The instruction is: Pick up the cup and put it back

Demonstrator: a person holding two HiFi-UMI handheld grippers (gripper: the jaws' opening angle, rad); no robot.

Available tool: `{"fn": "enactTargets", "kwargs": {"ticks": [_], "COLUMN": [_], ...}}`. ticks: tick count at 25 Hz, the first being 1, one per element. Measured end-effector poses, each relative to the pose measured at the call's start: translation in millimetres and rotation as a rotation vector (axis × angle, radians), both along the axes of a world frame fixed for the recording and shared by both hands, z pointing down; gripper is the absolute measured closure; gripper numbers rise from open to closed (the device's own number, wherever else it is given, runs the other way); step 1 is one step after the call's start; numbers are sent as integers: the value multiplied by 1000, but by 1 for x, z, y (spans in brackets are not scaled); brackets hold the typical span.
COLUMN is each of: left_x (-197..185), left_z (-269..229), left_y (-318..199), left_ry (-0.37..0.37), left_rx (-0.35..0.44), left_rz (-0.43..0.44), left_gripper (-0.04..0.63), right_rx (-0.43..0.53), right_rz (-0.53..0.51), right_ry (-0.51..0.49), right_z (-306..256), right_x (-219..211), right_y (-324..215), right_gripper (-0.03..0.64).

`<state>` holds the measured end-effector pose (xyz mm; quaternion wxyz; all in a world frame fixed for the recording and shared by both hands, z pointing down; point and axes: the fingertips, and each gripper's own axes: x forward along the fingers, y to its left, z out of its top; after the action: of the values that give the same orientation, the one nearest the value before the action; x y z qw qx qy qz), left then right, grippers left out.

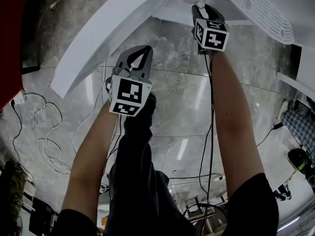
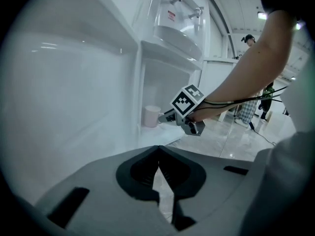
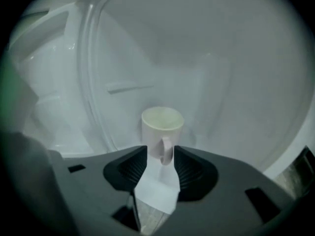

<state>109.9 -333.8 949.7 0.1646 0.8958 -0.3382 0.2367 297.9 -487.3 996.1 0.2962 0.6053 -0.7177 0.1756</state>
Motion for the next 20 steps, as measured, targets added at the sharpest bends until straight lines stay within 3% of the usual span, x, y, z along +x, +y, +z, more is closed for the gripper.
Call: {"fn": "enactTargets", "kwargs": {"ticks": [3,8,15,20], "left_x": [3,4,-8,-18], "left_z": [-5,-5,-23,-68], "left_y": [-7,-3,21,44], "left_ry": [24,35,17,16], "left_rx": [12,6,-10,4], "left_rz": [-13,-28,-31,-26], "left_gripper": [586,586,586,586], "right_rx": [-7,-64,-66,-58], "right_rz": [-1,-42,-113,-74], "right_ry": [19,78,96,31], "right_z": [4,10,-22,-64], "right_x": [1,1,-26,-44], "right_y": [-10,-16,8,48], "right_gripper": [448,562,572,572]}}
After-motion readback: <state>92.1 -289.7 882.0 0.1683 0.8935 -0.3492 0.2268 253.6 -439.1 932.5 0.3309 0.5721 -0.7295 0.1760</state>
